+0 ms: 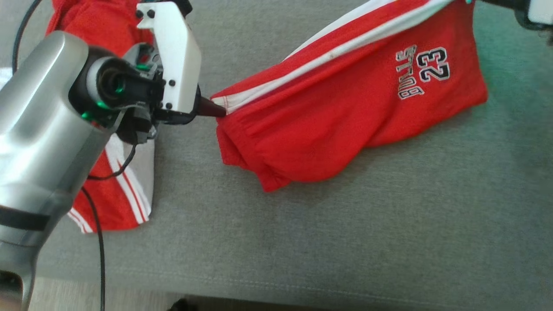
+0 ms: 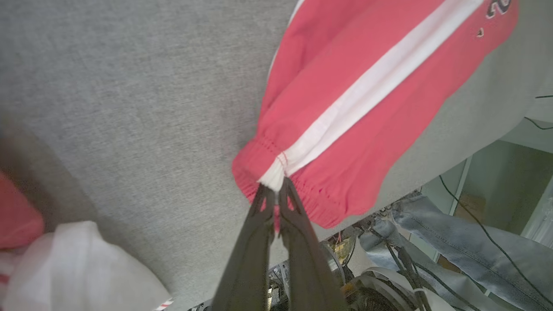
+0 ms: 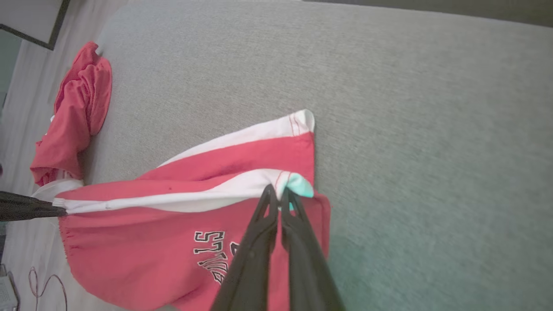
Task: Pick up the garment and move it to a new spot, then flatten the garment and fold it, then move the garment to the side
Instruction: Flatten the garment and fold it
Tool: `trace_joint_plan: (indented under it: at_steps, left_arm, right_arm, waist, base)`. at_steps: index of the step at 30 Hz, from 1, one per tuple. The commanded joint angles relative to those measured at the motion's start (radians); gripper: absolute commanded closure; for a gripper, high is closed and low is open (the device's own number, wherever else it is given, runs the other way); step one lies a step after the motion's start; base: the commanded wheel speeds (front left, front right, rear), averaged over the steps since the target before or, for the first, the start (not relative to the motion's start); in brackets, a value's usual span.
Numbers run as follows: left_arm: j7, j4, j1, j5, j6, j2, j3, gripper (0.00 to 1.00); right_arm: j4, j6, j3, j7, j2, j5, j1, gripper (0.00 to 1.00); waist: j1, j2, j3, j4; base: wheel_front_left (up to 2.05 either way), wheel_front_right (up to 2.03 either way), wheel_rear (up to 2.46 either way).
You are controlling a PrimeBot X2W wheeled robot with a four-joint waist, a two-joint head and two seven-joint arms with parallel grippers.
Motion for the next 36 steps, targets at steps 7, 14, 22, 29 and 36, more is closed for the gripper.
trace_joint_plan:
  at_steps: [7, 14, 22, 29, 36]
  left_arm:
    - [-0.016, 0.015, -0.083, 0.050, 0.009, 0.038, 0.037, 1.00]
    - [-0.062, 0.043, -0.097, 0.064, -0.016, 0.007, 0.035, 0.00]
    - [-0.111, 0.076, -0.101, 0.094, -0.046, 0.023, 0.034, 0.00]
    - [-0.301, 0.048, -0.079, 0.176, -0.115, 0.069, 0.053, 0.00]
    - [-0.759, -0.035, 0.017, 0.343, -0.080, 0.040, 0.110, 0.00]
  right_arm:
    - [-0.010, -0.001, -0.010, -0.028, 0.016, -0.026, -0.048, 1.00]
    - [-0.012, -0.001, -0.013, -0.081, 0.037, -0.027, -0.050, 0.00]
    - [-0.072, -0.001, -0.042, -0.255, 0.048, -0.019, 0.004, 0.00]
    - [-0.145, -0.001, -0.071, -0.546, 0.020, -0.040, 0.104, 0.00]
    - [-0.085, -0.001, -0.047, -0.760, -0.014, -0.064, 0.216, 0.00]
  waist:
    - [-0.0002, 0.0000, 0.041, 0.034]
    - [-0.0002, 0.0000, 0.052, 0.034]
    - [-0.0002, 0.0000, 0.002, 0.014]
    - [-0.0002, 0.0000, -0.066, -0.002]
    - [-0.0002, 0.0000, -0.103, 0.018]
  base:
    - [0.00, 0.00, 0.00]
    - [0.00, 0.00, 0.00]
    - [0.00, 0.00, 0.00]
    - [0.00, 0.00, 0.00]
    - [0.00, 0.00, 0.00]
